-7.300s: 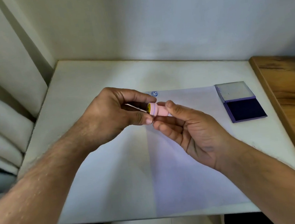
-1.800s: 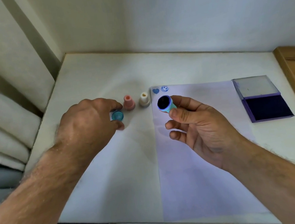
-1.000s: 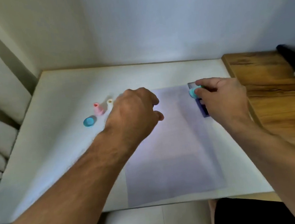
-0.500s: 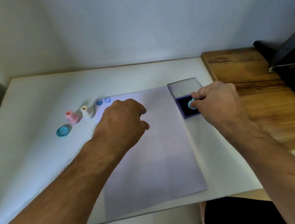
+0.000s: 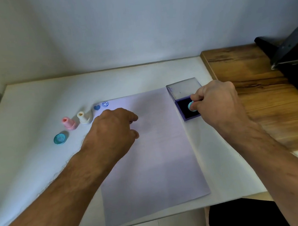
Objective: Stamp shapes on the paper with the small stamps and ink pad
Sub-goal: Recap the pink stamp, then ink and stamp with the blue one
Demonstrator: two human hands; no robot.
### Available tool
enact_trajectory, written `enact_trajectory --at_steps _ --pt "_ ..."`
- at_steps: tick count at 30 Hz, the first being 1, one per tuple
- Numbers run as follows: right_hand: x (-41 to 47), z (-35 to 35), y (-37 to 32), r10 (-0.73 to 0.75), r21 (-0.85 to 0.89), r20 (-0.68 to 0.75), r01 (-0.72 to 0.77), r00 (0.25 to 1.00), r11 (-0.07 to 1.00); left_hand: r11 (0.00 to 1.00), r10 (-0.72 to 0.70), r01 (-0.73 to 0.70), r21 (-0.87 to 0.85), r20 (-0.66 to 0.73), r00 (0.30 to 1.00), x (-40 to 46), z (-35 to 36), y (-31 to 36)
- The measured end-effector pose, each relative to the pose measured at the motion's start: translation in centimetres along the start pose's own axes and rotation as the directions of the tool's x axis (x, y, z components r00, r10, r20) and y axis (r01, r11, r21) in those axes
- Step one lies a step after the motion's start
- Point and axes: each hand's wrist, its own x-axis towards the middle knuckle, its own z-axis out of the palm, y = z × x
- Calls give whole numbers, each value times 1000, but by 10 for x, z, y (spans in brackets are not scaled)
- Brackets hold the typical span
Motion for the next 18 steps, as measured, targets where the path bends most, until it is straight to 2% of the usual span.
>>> enact_trajectory --at_steps 2,4,8,13,18 --pt "10 -13 -11 180 -55 254 -172 950 984 1000 -9 9 8 3 1000 -1 -4 -3" --pt "15 -15 -10 226 -30 310 -229 923 973 1000 -17 17 21 8 1000 -1 -8 -5" --pt "13 -9 -7 205 3 208 -210 956 978 998 -39 38 45 16 999 0 -10 -14" --pt "-2 11 10 120 248 -106 -90 987 965 996 -49 53 77 -42 998 -1 -10 -31" --pt "-3 19 9 76 192 -162 -44 984 980 995 -27 28 94 -12 1000 4 -12 -38"
